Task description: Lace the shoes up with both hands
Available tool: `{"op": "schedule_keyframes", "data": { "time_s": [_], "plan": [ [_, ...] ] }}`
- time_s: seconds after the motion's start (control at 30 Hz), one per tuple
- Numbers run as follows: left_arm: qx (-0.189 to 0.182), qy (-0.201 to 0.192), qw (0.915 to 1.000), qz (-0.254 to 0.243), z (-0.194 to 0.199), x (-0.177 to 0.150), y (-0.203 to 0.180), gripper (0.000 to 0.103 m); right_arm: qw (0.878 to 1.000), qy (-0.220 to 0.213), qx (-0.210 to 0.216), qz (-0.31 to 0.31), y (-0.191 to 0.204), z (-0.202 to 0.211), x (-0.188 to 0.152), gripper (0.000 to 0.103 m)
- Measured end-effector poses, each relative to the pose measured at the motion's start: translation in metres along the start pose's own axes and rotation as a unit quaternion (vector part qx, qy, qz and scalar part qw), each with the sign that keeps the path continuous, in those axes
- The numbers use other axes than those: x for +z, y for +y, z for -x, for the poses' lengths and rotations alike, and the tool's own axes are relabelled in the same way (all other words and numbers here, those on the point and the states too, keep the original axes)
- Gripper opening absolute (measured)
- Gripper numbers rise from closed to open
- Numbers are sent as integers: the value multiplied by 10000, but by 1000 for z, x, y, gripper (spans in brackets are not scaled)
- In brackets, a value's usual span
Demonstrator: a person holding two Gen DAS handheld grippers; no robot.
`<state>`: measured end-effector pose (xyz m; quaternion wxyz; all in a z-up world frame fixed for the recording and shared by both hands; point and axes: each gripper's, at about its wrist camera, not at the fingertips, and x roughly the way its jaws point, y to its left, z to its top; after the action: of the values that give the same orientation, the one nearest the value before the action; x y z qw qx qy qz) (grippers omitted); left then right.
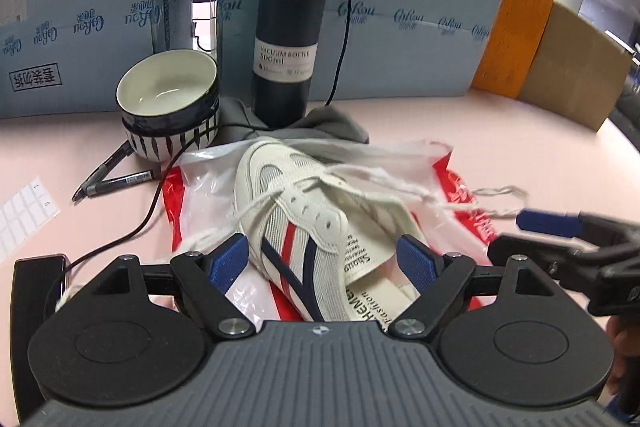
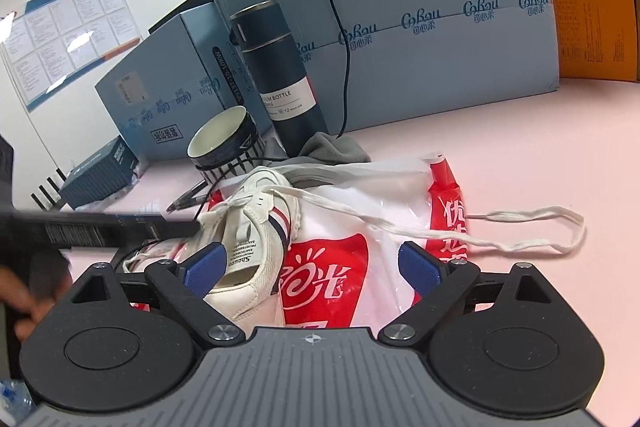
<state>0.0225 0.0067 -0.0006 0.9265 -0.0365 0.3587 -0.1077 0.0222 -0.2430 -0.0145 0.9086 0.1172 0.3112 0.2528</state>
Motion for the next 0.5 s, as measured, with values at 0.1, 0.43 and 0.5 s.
{"op": "schedule_keyframes", "data": {
  "time_s": [0.1,0.43,0.5],
  "plan": [
    [145,57,9998,158,-8,-4,2,73,9997,104,124,199,4,-9,6,93],
    [76,275,9956,892,-39,-1,22,47,9933,997,559,146,6,-86,16,18],
    [72,226,9954,929,-39,1,22,44,9929,1009,619,-143,4,-84,15,16]
  ]
}}
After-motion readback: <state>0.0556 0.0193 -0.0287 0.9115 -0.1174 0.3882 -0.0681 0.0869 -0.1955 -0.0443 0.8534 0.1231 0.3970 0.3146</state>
